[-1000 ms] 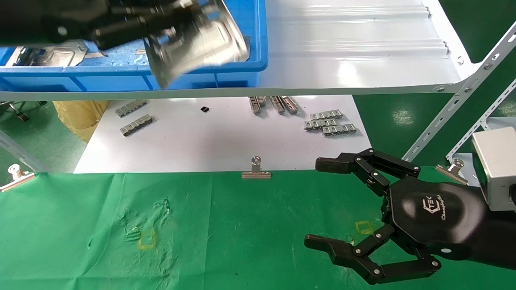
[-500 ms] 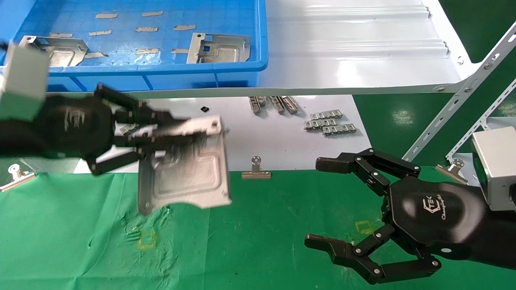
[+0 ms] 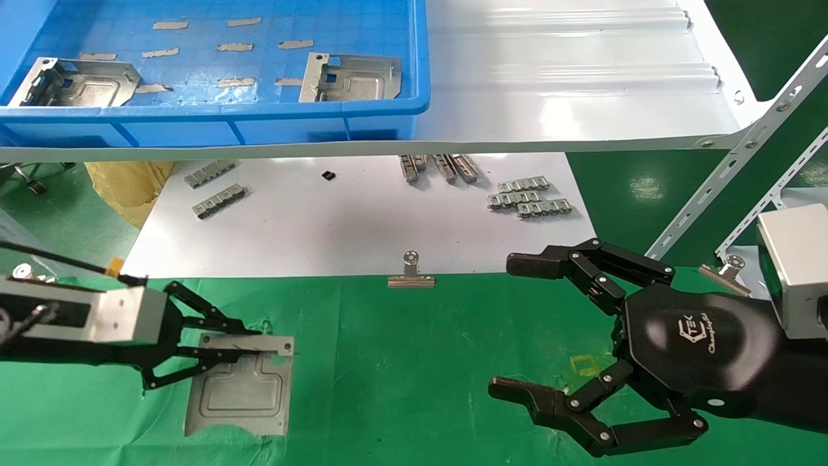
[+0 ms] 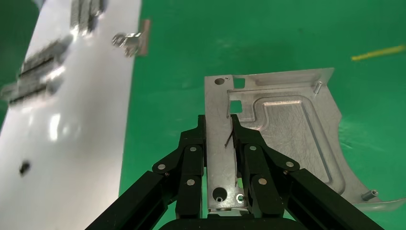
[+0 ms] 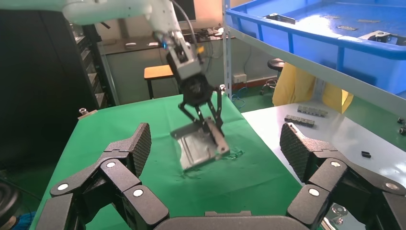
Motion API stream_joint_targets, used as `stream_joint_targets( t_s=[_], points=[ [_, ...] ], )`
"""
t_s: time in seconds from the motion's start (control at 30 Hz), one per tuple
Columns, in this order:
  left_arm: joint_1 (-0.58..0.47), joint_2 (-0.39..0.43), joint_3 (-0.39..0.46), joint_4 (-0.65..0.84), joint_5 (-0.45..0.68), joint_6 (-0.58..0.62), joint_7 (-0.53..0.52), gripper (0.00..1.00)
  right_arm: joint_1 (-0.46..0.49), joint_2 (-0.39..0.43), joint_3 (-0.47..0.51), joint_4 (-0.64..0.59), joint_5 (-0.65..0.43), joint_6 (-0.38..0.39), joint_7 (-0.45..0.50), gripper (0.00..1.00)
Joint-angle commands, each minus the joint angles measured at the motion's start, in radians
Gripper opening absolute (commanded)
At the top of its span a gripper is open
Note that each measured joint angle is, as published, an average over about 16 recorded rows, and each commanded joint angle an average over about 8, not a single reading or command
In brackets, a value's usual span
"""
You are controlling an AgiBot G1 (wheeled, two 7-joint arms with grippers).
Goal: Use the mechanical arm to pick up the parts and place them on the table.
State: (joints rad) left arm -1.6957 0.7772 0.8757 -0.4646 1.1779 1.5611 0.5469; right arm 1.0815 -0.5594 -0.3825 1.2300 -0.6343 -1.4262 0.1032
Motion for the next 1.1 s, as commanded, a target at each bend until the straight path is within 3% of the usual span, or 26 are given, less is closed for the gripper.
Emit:
stream_joint_targets(
  t_s=[0.03, 0.2, 0.47, 0.83, 1.1],
  points=[
    [0.018, 0.014, 0.006, 0.04, -0.004, 0.0, 0.066, 0.0, 0.0, 0.0, 0.0, 0.0, 0.0, 0.0, 0.0, 1.0],
    [0.017, 0.036, 0.02, 0.137, 0.023, -0.035, 0.176, 0.04, 0.0, 0.0, 0.0, 0.0, 0.0, 0.0, 0.0, 1.0],
    [0.009, 0.076, 0.04, 0.248, 0.06, -0.056, 0.26, 0.97, 0.0, 0.0, 0.0, 0.0, 0.0, 0.0, 0.0, 1.0],
    [-0.017, 0.1, 0.021, 0.339, 0.027, -0.001, 0.293, 1.0, 0.0, 0.0, 0.0, 0.0, 0.0, 0.0, 0.0, 1.0],
    [0.036, 0.071, -0.022, 0.341, -0.084, 0.043, 0.149, 1.0, 0.0, 0.0, 0.0, 0.0, 0.0, 0.0, 0.0, 1.0]
  ],
)
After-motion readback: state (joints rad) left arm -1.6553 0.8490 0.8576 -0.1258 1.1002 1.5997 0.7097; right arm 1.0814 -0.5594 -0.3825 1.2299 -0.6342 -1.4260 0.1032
